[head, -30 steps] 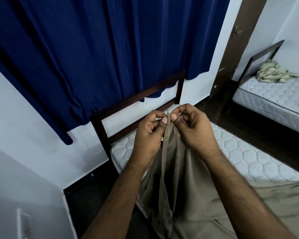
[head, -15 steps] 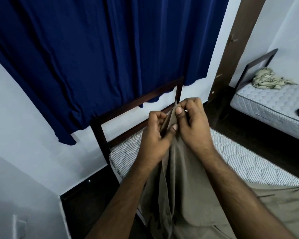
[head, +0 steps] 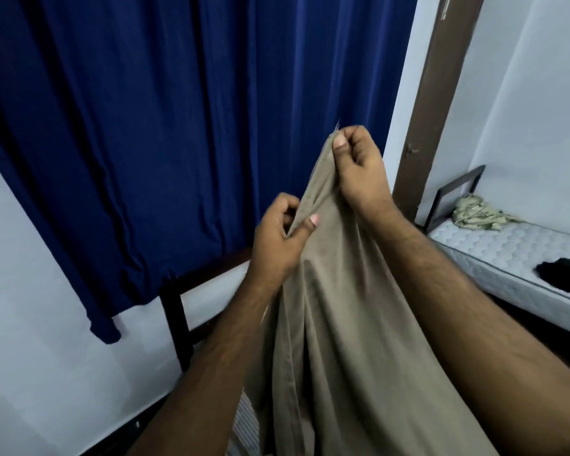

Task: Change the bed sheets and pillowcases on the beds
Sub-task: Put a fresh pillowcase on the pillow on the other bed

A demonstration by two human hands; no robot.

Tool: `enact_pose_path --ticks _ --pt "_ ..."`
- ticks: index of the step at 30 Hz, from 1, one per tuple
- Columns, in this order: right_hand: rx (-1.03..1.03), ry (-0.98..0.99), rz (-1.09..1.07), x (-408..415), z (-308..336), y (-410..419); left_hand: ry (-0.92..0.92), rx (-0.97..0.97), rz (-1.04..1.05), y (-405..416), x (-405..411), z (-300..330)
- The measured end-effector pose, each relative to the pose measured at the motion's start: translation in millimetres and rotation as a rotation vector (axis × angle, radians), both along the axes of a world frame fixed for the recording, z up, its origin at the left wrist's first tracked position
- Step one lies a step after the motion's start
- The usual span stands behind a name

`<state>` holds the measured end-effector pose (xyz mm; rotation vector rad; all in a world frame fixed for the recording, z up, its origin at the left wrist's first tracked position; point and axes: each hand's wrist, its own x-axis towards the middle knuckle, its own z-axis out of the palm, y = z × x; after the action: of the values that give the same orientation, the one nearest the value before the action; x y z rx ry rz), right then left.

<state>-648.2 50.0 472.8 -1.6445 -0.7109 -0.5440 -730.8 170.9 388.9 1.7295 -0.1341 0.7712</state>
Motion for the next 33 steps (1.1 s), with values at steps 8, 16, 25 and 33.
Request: enact_pose_path --ticks 8,16,25,33 --pt "-0.145 -0.213 -0.061 27.7 60.3 5.0 0.26 -0.076 -0.198 -21.2 2.2 -4.7" --pt "0.05 -0.017 -0.17 64.7 87.2 -8.2 0.318 0.011 0.021 36.5 39.6 7.1" --pt "0.175 0.053 -0.11 66.4 59.3 -6.5 0.341 0.484 0.573 60.3 40.9 -0.7" --pt "0.119 0.154 -0.063 66.4 41.7 -11.8 0.047 0.865 0.277 25.9 8.5 -61.7"
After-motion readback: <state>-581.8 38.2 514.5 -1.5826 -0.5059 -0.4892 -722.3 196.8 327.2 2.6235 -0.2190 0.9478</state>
